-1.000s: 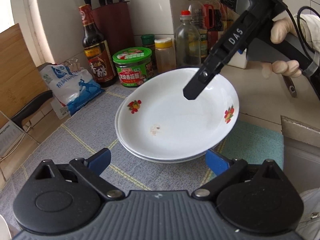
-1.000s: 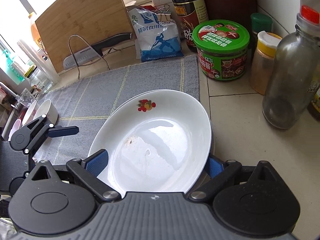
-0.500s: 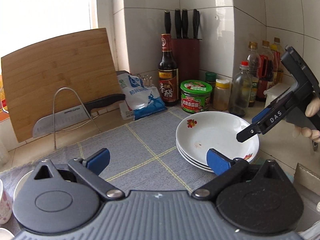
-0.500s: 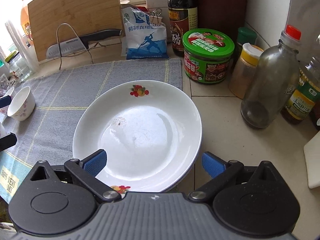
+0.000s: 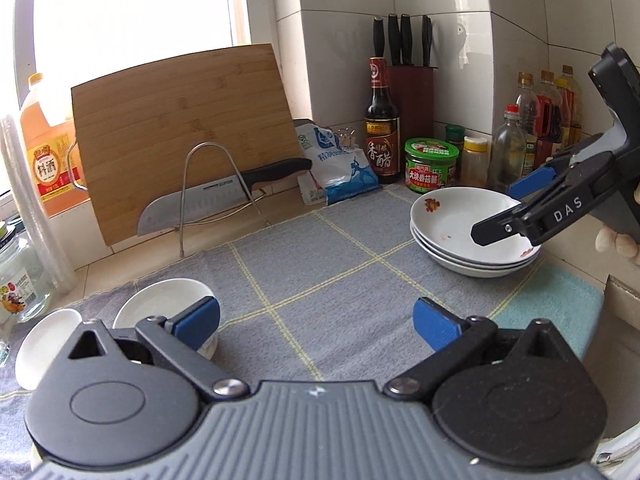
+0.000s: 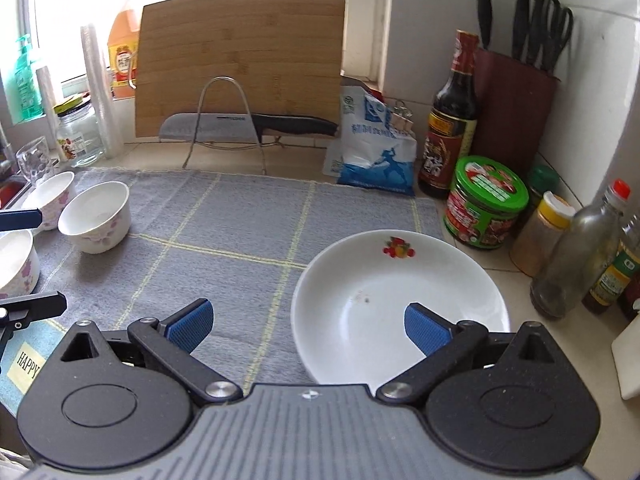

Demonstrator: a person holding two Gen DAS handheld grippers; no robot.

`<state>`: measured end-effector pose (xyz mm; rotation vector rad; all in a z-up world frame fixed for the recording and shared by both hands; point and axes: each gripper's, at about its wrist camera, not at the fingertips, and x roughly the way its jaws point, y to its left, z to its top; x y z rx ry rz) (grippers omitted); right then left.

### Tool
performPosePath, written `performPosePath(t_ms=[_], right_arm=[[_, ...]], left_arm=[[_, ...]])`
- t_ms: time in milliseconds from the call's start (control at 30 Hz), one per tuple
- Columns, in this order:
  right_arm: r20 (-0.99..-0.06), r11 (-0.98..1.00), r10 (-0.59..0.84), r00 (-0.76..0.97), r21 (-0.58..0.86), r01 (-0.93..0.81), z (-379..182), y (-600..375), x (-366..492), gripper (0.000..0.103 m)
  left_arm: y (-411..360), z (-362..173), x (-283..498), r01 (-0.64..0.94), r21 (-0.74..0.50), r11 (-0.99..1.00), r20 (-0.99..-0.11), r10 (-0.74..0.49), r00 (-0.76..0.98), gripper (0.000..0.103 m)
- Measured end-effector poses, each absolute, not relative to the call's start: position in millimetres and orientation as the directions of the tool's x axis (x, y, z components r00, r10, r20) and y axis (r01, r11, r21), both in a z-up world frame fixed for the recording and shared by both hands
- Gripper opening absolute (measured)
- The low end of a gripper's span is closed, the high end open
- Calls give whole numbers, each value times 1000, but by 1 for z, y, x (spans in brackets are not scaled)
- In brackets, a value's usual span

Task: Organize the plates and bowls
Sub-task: 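Open the right gripper and withdraw it from the plate stack, then move the right gripper toward the white bowls on the towel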

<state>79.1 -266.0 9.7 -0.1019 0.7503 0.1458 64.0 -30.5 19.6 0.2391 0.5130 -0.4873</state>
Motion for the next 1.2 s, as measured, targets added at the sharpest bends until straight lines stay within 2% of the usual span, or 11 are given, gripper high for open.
performPosePath(t_ms=[233, 867, 1200], right_arm=[[-674, 961, 145, 724, -77, -264, 8, -201, 72, 103], [-670, 839, 460, 582, 113, -533, -4, -68, 86, 103], [-665, 764, 575, 477, 227, -604, -20, -25, 107, 103]], left_arm=[[13, 17, 54, 459, 92, 883, -521, -351, 778, 102], [127, -12, 28, 332, 127, 935, -627, -184, 757, 102], [143, -32, 34, 334, 117, 935, -638, -187, 747, 102]])
